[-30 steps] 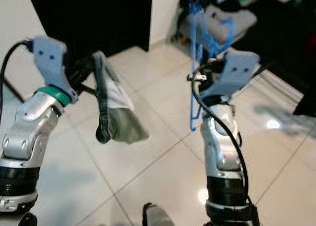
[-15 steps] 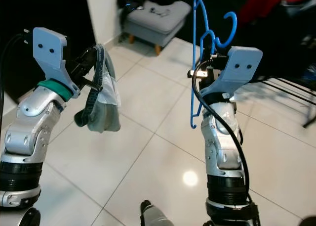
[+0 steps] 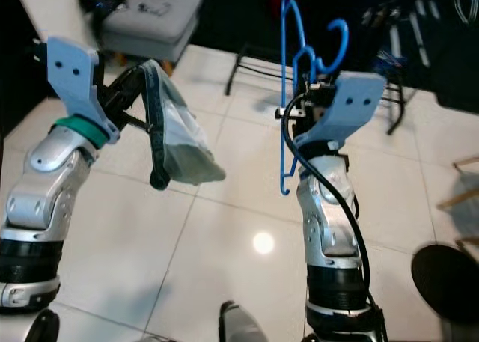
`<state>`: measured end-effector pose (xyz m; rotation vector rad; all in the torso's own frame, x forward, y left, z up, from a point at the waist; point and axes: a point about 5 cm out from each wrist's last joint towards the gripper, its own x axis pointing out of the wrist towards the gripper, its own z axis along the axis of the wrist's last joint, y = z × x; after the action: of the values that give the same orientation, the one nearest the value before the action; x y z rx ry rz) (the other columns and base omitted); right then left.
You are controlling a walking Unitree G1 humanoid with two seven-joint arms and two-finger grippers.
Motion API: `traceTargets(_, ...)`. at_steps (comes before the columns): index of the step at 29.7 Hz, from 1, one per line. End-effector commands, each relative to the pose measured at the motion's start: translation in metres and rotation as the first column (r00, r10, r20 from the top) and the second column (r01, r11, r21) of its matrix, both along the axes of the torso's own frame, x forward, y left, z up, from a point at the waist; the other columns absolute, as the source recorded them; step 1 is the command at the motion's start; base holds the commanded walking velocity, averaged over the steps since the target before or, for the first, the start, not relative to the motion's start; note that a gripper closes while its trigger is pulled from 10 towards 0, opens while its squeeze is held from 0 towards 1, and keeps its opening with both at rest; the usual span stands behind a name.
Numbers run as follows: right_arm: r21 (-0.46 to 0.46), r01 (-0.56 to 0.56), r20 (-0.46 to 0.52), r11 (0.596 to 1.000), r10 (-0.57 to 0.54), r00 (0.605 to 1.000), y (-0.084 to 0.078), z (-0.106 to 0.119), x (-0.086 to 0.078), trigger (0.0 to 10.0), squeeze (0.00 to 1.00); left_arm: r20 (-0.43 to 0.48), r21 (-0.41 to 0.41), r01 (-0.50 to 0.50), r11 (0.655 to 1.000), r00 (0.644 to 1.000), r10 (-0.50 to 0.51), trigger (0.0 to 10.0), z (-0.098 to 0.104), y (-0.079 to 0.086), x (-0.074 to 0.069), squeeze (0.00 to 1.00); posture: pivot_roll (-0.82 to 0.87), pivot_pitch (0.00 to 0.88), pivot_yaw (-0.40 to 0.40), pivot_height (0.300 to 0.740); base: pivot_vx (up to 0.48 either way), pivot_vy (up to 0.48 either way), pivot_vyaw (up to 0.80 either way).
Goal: Hang hanger
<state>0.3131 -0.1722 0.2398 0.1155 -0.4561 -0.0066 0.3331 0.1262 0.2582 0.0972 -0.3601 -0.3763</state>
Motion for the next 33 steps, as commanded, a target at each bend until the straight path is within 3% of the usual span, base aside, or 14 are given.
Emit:
traceTargets(1,-0.007,-0.017,0.012,1.0,0.017,1.0,0.0062,0.0019,-0.0009,10.0,0.0,0.012,-0.004,-0.011,1.0,1.0,0.011,10.0,0.0016,0.0055,-0.0004,0.0,-0.08,0.067,0.05,0.74,0.48,0.0,0.0)
traceTargets(4,-0.001,-0.018,0.01,1.0,0.018,1.0,0.0058,0.0016,-0.0005,10.0,0.0,0.015,-0.005,-0.007,1.0,1.0,0.007,10.0,0.0017,0.0047,0.0,0.0,-0.08,0.067,0.049,0.74,0.48,0.0,0.0)
traceTargets(20,0.004,-0.014,0.009,1.0,0.014,1.0,0.0048,0.0023,-0.0003,10.0,0.0,0.021,-0.007,0.002,1.0,1.0,-0.002,10.0,0.0018,0.0036,0.0007,0.0,-0.08,0.07,0.051,0.74,0.48,0.0,-0.8)
traceTargets(33,-0.004,-0.008,0.012,1.0,0.008,1.0,0.0041,0.0028,0.0004,10.0,0.0,0.024,-0.01,0.009,1.0,1.0,-0.009,10.0,0.0026,0.0018,0.0015,0.0,-0.09,0.067,0.051,0.74,0.48,0.0,0.0)
